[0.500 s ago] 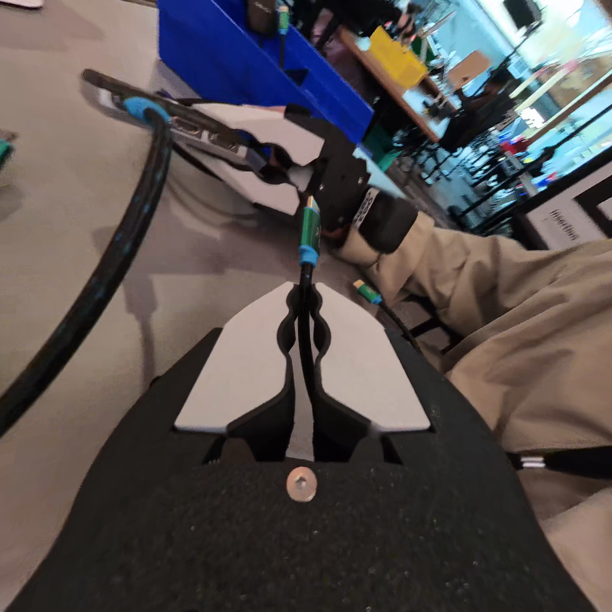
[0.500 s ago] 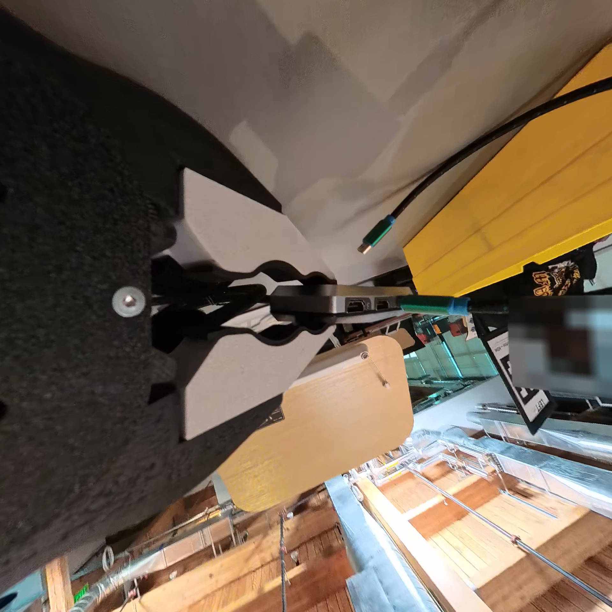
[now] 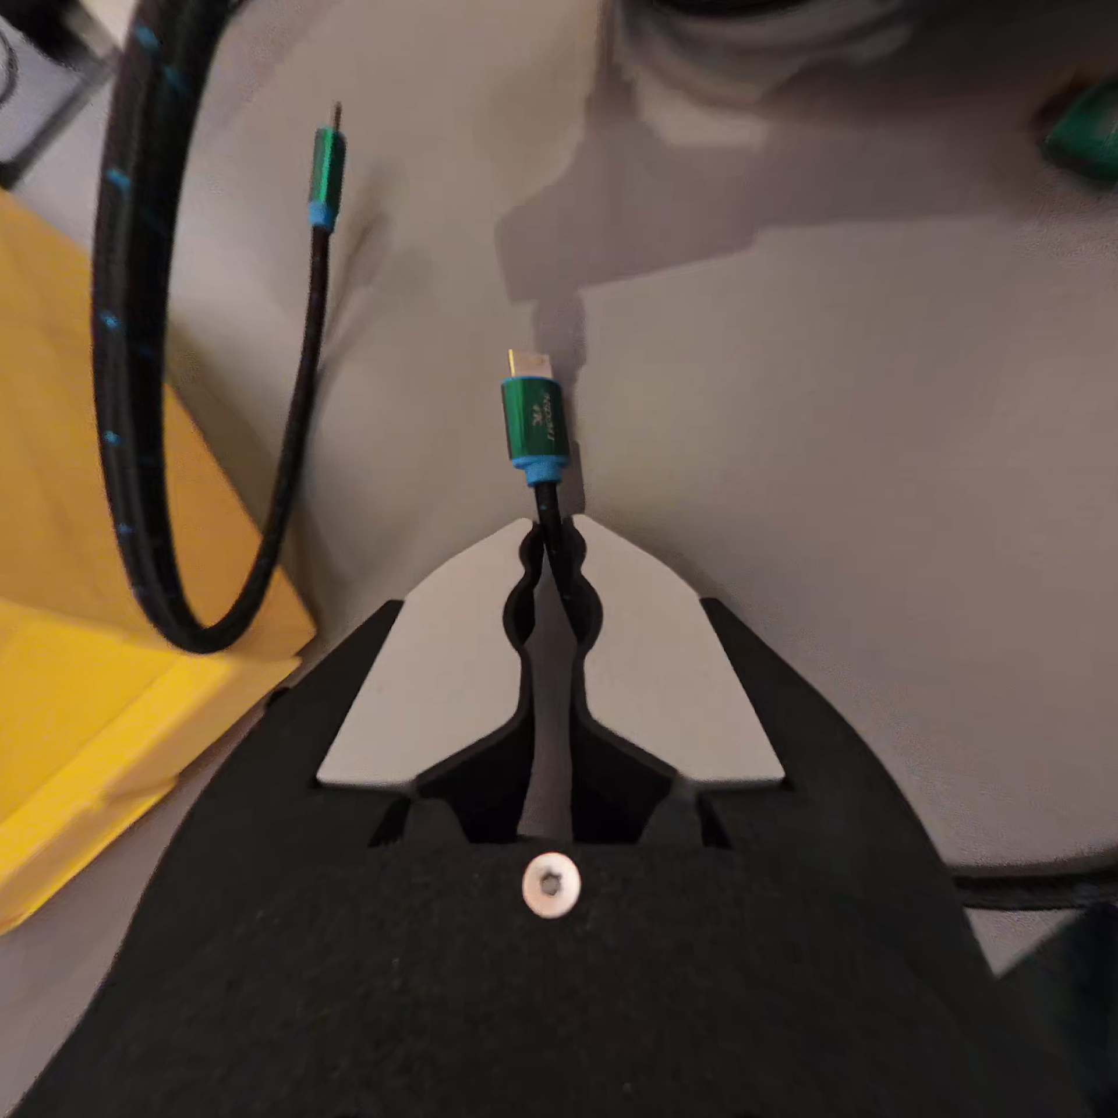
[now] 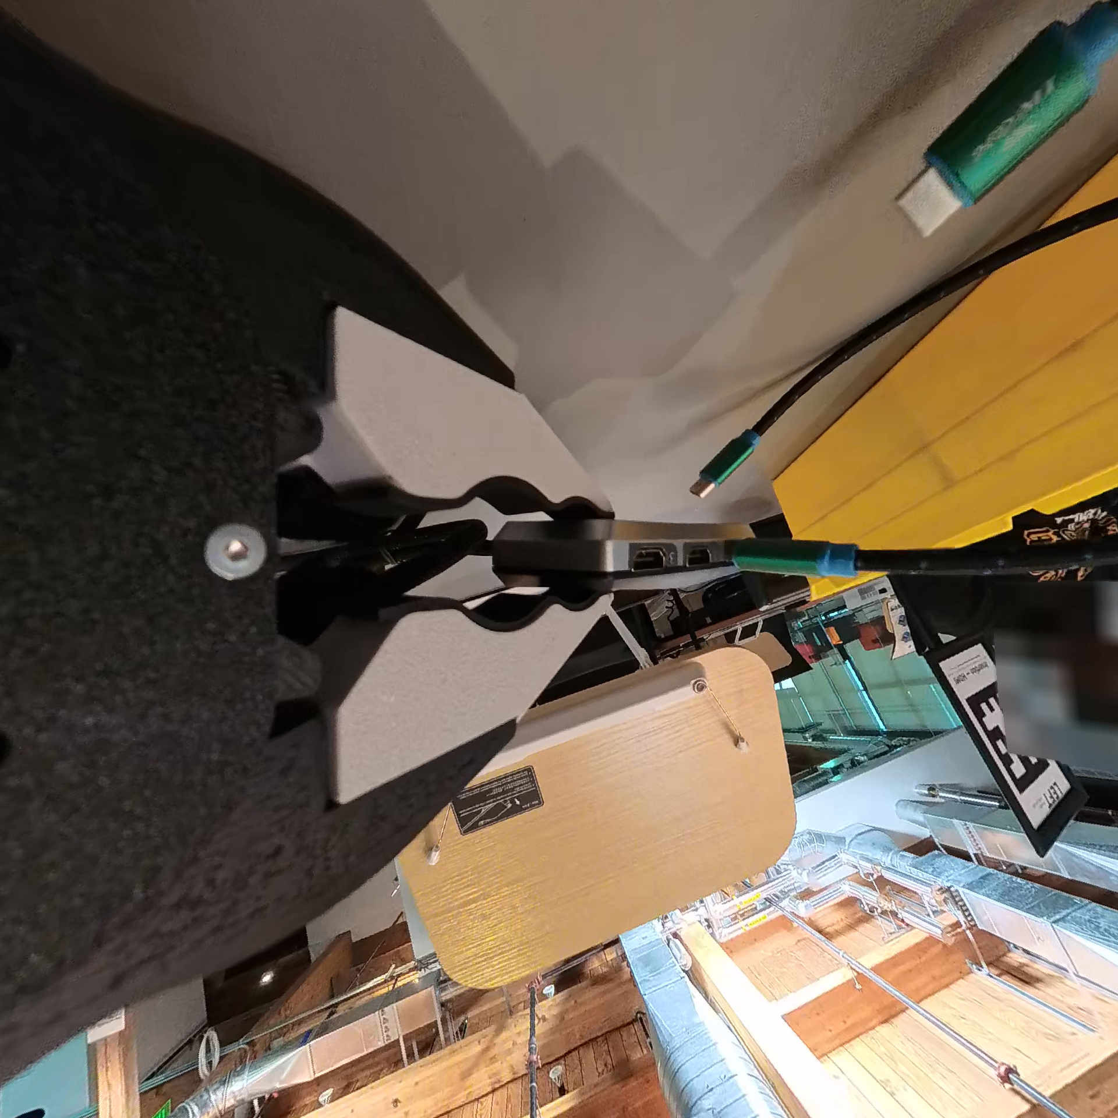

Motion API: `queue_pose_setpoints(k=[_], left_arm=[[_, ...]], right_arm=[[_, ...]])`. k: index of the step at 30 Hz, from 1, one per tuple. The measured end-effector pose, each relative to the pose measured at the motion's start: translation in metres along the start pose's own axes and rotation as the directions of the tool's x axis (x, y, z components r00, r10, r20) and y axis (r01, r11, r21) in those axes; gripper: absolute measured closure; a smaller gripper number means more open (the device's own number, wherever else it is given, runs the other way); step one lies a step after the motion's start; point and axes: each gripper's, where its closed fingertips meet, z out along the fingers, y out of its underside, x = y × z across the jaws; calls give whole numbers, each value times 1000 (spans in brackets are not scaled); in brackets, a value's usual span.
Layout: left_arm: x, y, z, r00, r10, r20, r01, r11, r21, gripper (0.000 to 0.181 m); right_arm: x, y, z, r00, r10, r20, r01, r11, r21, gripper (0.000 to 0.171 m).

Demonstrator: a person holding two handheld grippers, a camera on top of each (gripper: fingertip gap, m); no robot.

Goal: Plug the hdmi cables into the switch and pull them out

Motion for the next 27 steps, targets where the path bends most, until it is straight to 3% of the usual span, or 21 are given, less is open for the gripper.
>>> queue_pose_setpoints(k=[1,2,5,7,12,15,21,24,27], left_arm=[[-5,3,-1,999,26,39,-26,1000,-3,176],[-9,4,-2,997,36,69,-37,999,11,175],[-16,-6,-10,993,-7,114,-3,996,91,152],[-13,-16,-10,996,-53,66,43,989,140,145],[-17,-15,16,990,-139,-24,141,988,67,134],[-13,-2,28,988,-130,-80,130,991,-14,140],[1,1,23,978,-85,-188,84,996,-13,162],[15,1,14,972,-57,-230,52,998,-27,163],[38,-32,-11,924,-121,-362,159,984,75,164]], right_arm=[[0,0,0,1000,-2,1,2,1000,-1,152],[-1,0,1,1000,-3,2,3,1000,-3,152],[-2,1,2,1000,-3,5,3,1000,-5,152],[-2,1,2,1000,0,7,0,1000,-5,152],[-2,1,4,1000,4,9,-3,1000,-7,152],[-3,2,4,1000,2,11,-2,1000,-13,152],[-4,2,6,1000,5,13,-5,1000,-14,152],[-4,2,6,1000,1,13,-1,1000,-14,152],[-4,1,6,1000,-5,12,5,1000,-12,152]])
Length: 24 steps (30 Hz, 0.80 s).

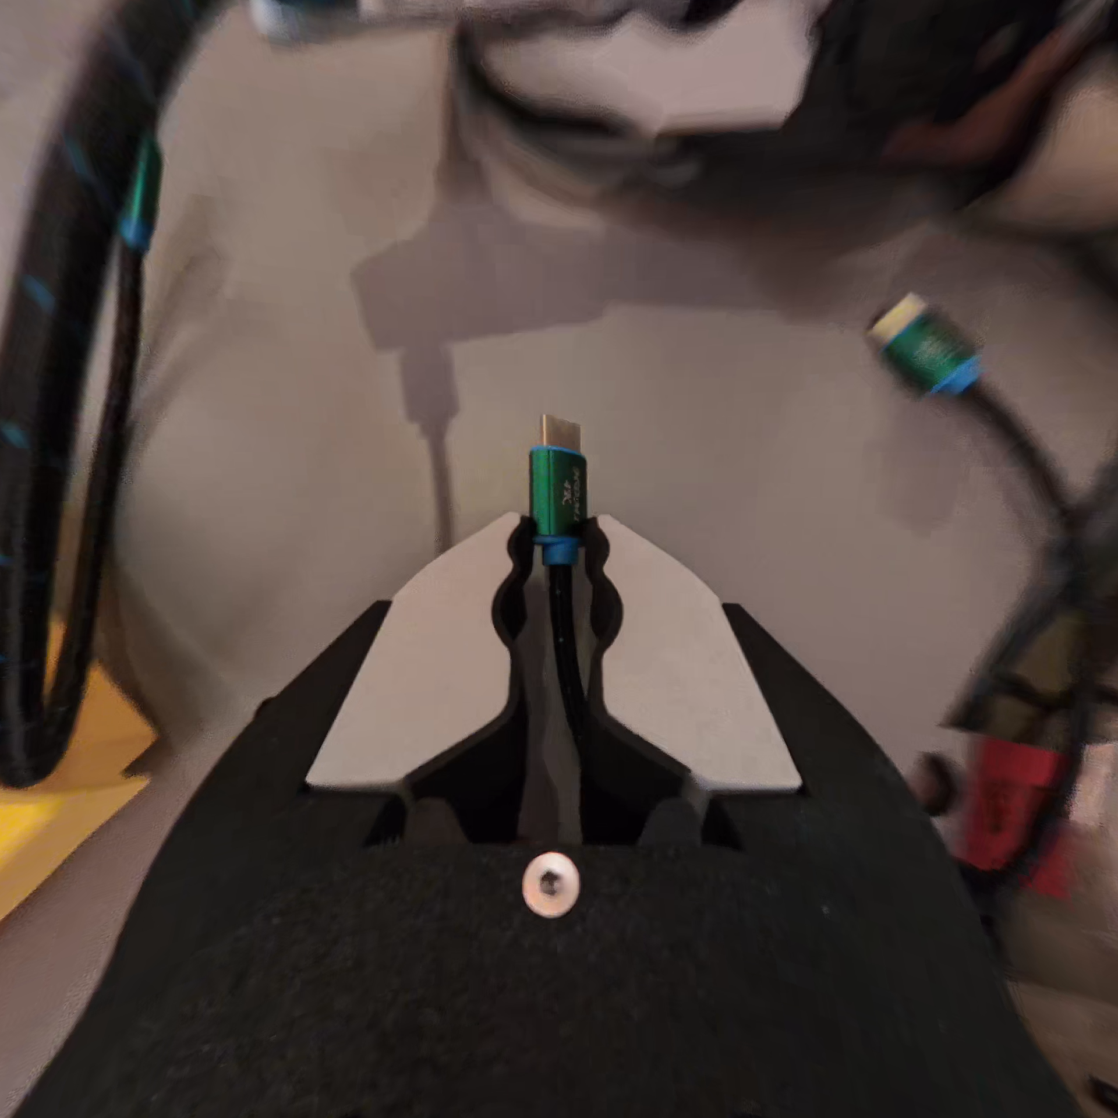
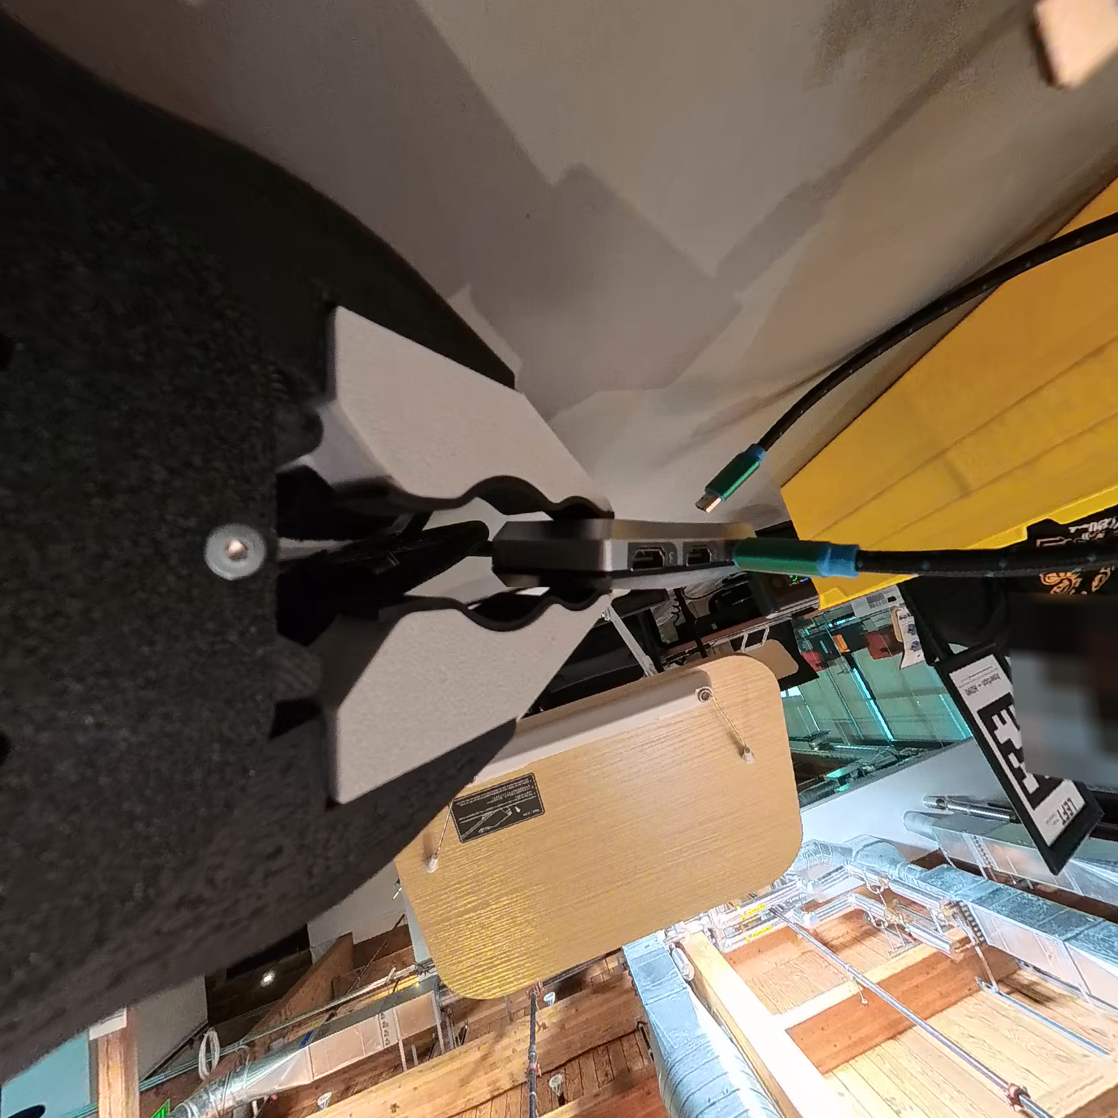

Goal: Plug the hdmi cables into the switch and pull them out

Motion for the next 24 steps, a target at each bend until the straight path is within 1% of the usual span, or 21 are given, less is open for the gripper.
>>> queue_pose_setpoints(k=[1,3,5,7,8,11,13,15,17,21,23,24], left_arm=[[17,-19,-7,995,-44,-92,51,996,74,165],[52,-61,-27,947,-115,-301,180,964,197,166],[70,-87,-38,909,-122,-399,231,943,238,167],[71,-97,-37,874,-183,-451,302,930,209,168],[66,-97,-32,857,-229,-461,342,923,178,168],[44,-82,-10,828,-368,-422,439,895,81,168],[39,-75,-1,810,-418,-410,477,878,47,168],[38,-72,2,804,-434,-408,491,870,43,168],[39,-73,2,779,-455,-431,522,852,44,168],[37,-69,4,744,-487,-457,553,833,14,168],[34,-64,5,749,-481,-456,551,834,24,169],[31,-55,9,771,-470,-429,529,849,20,168]], right_arm=[[0,0,0,1000,-2,-1,2,1000,1,152],[0,-1,1,1000,-6,-2,6,1000,1,152],[1,-2,0,1000,-17,-10,17,1000,7,152],[3,-5,-2,999,-42,-30,43,999,22,152],[5,-7,-4,997,-64,-46,66,997,36,152],[14,-25,-15,977,-161,-139,174,981,86,153],[14,-36,-19,948,-254,-190,275,957,91,153],[10,-44,-21,932,-300,-206,325,940,100,152],[9,-48,-22,926,-313,-211,341,934,111,152],[6,-57,-27,892,-384,-238,420,899,124,152],[4,-58,-28,891,-391,-231,426,896,127,152],[2,-56,-27,900,-380,-215,411,903,126,152]])
